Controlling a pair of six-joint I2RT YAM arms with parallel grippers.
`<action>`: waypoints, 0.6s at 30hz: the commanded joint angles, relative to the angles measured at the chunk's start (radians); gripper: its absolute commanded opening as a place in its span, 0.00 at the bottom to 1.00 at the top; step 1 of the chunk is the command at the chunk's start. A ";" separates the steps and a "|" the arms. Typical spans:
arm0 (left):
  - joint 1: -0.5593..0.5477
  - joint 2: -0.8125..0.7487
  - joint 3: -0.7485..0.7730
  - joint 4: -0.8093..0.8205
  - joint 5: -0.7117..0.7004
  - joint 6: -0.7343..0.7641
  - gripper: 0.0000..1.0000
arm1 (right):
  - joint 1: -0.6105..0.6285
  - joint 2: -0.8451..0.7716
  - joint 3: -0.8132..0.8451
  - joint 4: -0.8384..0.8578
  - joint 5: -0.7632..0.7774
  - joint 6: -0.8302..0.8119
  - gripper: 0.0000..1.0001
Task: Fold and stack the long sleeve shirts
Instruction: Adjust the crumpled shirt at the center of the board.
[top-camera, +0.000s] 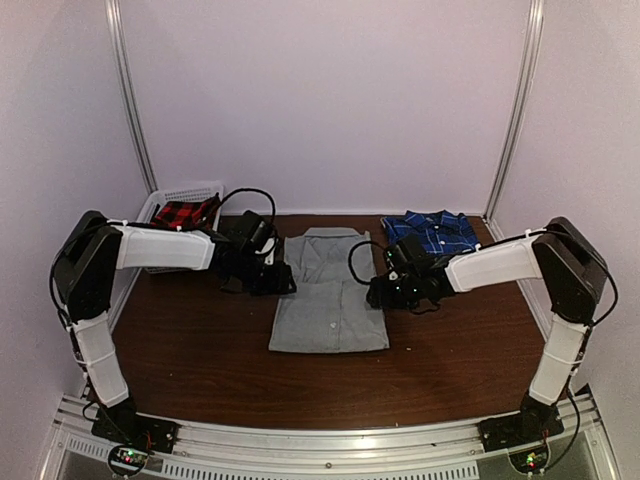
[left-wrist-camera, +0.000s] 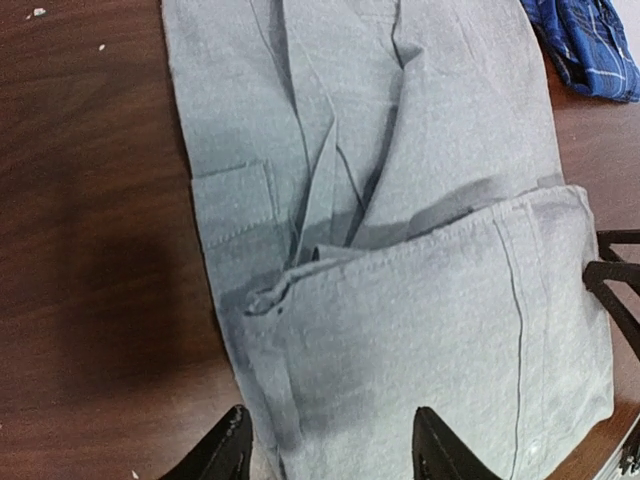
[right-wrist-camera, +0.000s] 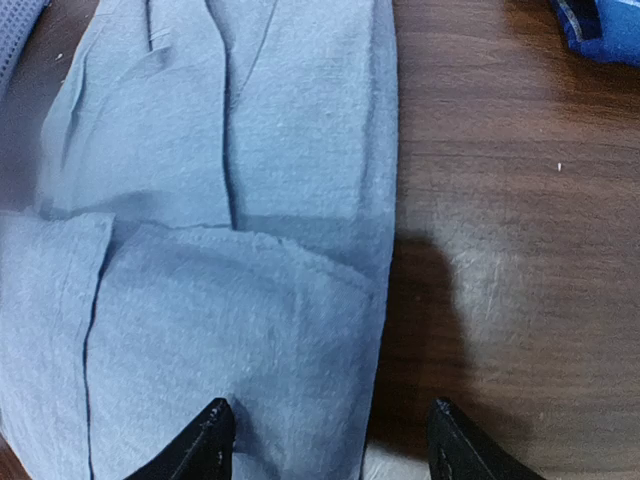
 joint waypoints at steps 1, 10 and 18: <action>0.008 0.064 0.082 0.009 -0.037 0.037 0.52 | -0.021 0.059 0.063 0.036 -0.008 0.008 0.65; 0.008 0.104 0.132 -0.001 -0.012 0.058 0.23 | -0.024 0.106 0.130 0.013 -0.003 -0.013 0.55; 0.007 0.058 0.122 -0.011 0.036 0.071 0.00 | -0.020 0.084 0.137 -0.008 -0.001 -0.026 0.18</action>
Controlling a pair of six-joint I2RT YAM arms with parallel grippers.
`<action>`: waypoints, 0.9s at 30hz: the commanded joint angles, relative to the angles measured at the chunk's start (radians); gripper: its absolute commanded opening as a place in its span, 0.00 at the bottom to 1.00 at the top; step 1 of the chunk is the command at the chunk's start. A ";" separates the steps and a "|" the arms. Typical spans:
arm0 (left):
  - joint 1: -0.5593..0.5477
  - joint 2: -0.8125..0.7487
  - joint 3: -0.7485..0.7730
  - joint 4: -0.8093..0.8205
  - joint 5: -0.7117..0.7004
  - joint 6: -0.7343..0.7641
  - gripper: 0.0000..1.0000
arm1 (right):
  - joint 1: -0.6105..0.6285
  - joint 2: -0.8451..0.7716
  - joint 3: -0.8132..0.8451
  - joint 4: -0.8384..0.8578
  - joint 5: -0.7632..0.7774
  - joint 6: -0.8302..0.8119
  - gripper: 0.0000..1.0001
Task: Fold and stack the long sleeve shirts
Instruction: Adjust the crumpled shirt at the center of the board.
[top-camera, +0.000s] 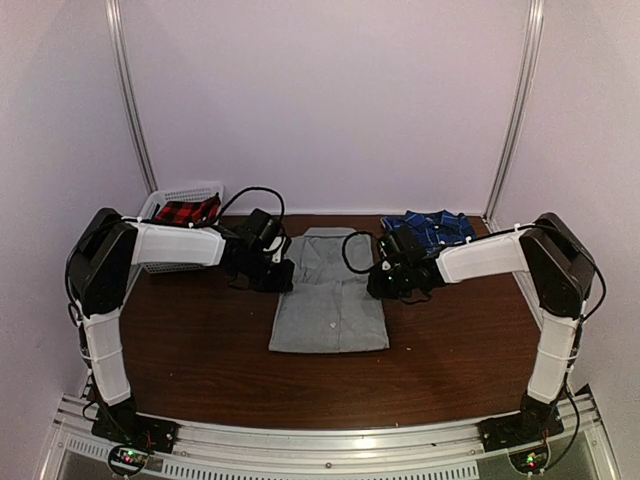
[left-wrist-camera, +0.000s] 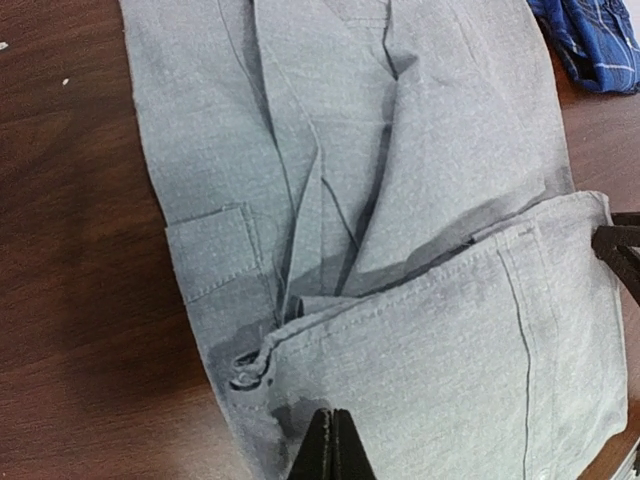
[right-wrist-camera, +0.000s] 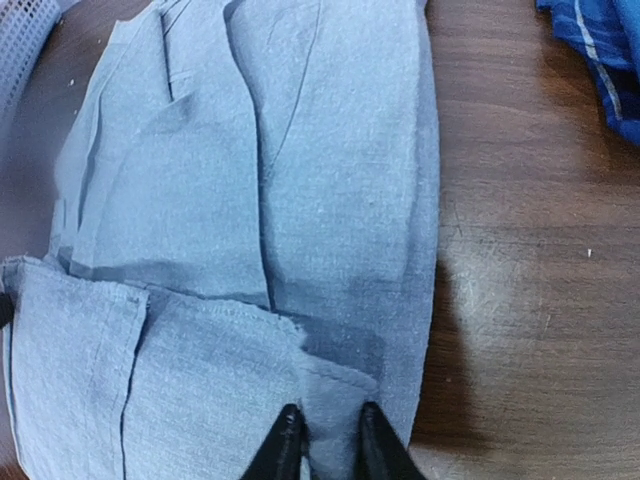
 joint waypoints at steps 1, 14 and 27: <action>0.004 -0.051 0.011 0.007 0.045 0.018 0.00 | 0.004 -0.016 0.017 -0.017 0.009 -0.014 0.13; -0.013 -0.265 -0.170 -0.039 0.076 -0.004 0.00 | 0.098 -0.229 -0.079 -0.061 0.010 -0.042 0.00; -0.008 -0.356 -0.136 -0.089 -0.045 -0.051 0.52 | 0.420 -0.512 -0.349 -0.035 -0.007 -0.016 0.00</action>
